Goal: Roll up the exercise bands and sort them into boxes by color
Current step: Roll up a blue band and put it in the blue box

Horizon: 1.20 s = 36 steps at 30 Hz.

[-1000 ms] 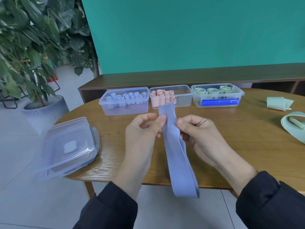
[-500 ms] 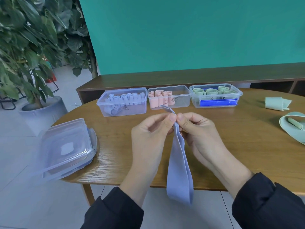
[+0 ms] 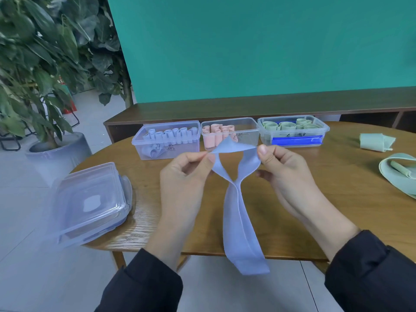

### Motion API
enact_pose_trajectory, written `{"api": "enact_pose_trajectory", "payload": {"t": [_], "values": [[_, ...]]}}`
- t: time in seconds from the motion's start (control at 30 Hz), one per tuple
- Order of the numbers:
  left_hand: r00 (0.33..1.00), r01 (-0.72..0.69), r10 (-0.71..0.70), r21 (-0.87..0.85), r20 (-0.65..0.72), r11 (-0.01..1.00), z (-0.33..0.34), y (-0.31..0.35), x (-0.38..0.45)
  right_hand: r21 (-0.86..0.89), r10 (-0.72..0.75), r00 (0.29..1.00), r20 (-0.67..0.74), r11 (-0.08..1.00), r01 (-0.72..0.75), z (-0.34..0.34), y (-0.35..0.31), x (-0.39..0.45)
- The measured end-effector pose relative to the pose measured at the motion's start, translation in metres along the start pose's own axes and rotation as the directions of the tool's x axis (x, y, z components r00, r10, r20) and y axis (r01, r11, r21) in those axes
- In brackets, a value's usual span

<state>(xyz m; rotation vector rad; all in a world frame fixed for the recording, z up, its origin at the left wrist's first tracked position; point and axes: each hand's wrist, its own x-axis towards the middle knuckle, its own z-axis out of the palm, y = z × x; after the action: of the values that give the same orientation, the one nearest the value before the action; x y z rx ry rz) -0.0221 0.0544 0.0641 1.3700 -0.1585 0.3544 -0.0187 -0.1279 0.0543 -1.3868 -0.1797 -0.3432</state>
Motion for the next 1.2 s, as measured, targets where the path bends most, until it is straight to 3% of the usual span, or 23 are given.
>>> {"api": "enact_pose_trajectory", "payload": {"t": [0.2,0.4,0.57,0.67,0.73,0.83,0.93,1.03,1.2], "values": [[0.955,0.162,-0.131,-0.094,0.267,0.982,-0.002,0.002,-0.003,0.044,0.126,0.978,0.168,0.99,-0.135,0.002,-0.004,-0.004],[0.926,0.255,-0.185,-0.184,0.33,0.949,-0.006,0.009,0.001,0.229,0.198,0.937,0.289,0.936,-0.269,0.002,-0.017,-0.006],[0.916,0.27,-0.151,-0.292,0.372,0.918,-0.016,0.016,0.003,0.226,0.199,0.92,0.338,0.932,-0.284,0.002,-0.019,-0.005],[0.918,0.247,-0.138,-0.265,0.371,0.932,-0.024,0.02,0.004,0.218,0.193,0.923,0.332,0.937,-0.274,0.001,-0.019,-0.004],[0.911,0.233,-0.13,-0.227,0.392,0.946,-0.029,0.024,0.003,0.066,0.222,0.926,0.305,0.965,-0.253,-0.002,-0.021,-0.003],[0.898,0.203,-0.11,-0.178,0.426,0.963,-0.036,0.03,0.002,-0.33,0.217,0.945,0.246,0.935,-0.129,-0.008,-0.025,-0.002],[0.907,0.189,-0.1,-0.184,0.409,0.965,-0.04,0.032,-0.001,-0.462,0.159,0.963,0.216,0.886,-0.042,-0.01,-0.023,-0.002],[0.916,0.127,-0.05,-0.169,0.398,0.977,-0.042,0.033,-0.002,-0.408,0.139,0.964,0.226,0.912,-0.035,-0.005,-0.021,0.001],[0.91,0.06,0.017,-0.172,0.414,0.983,-0.045,0.038,-0.003,-0.14,0.223,0.922,0.317,0.972,-0.187,0.006,-0.025,0.015]]}}
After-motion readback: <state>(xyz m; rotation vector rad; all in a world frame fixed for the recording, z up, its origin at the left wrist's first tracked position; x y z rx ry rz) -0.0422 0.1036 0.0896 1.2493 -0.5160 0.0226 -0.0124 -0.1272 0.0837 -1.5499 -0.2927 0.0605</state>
